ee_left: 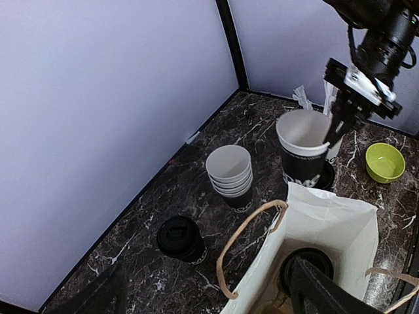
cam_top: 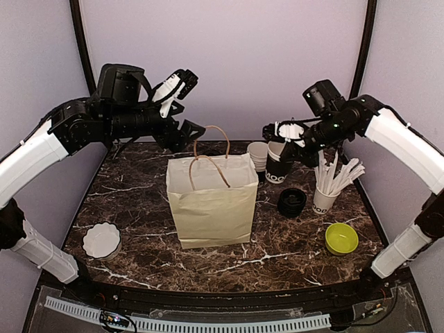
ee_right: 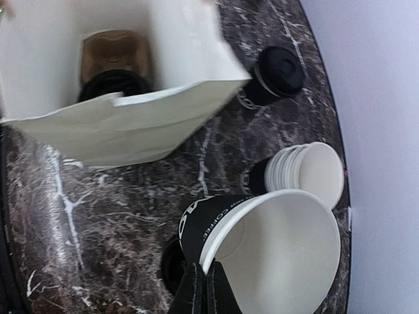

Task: Pack the takeout coffee

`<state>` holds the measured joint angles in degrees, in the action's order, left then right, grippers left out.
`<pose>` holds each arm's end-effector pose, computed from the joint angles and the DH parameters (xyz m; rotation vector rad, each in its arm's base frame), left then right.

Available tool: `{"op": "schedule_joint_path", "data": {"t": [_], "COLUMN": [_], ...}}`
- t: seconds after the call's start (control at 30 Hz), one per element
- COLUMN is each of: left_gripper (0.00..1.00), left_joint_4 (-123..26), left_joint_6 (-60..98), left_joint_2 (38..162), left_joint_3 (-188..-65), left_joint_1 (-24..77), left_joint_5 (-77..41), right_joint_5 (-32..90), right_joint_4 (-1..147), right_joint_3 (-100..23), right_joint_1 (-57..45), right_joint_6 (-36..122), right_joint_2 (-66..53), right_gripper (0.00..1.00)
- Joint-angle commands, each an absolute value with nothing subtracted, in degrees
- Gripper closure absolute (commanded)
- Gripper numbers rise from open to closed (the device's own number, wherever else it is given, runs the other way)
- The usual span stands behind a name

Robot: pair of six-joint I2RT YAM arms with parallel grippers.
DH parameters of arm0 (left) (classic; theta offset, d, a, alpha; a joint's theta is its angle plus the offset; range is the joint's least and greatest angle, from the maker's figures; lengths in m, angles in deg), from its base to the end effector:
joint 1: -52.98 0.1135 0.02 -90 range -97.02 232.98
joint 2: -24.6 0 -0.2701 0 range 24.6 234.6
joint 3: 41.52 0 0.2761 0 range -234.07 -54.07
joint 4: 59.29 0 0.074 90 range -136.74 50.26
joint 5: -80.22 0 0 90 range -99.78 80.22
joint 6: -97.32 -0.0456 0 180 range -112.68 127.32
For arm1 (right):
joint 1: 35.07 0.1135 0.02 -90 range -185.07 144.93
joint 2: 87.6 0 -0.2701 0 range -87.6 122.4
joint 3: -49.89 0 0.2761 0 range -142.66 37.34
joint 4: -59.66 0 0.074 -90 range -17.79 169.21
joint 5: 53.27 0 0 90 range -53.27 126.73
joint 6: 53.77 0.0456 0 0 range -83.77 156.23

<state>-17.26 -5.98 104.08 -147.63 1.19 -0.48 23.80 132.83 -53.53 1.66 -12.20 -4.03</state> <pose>0.2113 -0.2565 0.4712 0.8959 1.6163 -0.3215 0.2505 0.1997 0.3807 -1.7442 1.7607 0.1955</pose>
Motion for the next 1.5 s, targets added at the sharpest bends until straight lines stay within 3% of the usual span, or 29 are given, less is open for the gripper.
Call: {"op": "schedule_joint_path", "data": {"t": [0.0,0.43,0.9,1.07,1.27,1.47], "left_gripper": [0.11,0.10,0.10,0.10,0.16,0.33], "left_joint_4": [-14.2,-14.4,-15.8,-15.6,-14.7,-11.4], "left_joint_6": [-6.4,-7.7,-7.7,-7.8,-8.7,-10.9], "left_joint_2": [102.1,104.8,105.6,107.7,110.2,113.2], "left_joint_3": [-146.8,-144.9,-141.9,-142.4,-144.2,-146.9], "left_joint_1": [1.8,4.9,6.9,7.7,9.1,10.7], "left_joint_5": [-2.3,-4.8,-6.6,-7.9,-10.5,-19.8], "right_joint_5": [26.1,28.1,26.7,26.6,22.6,15.6], "right_joint_4": [121.7,117.4,125.1,127.5,130.6,134.0], "right_joint_3": [-61.0,-77.7,-83.3,-84.5,-85.7,-83.3], "right_joint_1": [-2.7,-4.6,-4.5,-4.5,-4.5,-4.5], "right_joint_6": [-7.8,-4.8,-6.1,-4.5,-3.3,-4.3], "right_joint_2": [2.1,20.7,26.8,27.5,23.4,16.1], "right_gripper": [1.00,1.00,1.00,0.62,0.55,0.53]}}
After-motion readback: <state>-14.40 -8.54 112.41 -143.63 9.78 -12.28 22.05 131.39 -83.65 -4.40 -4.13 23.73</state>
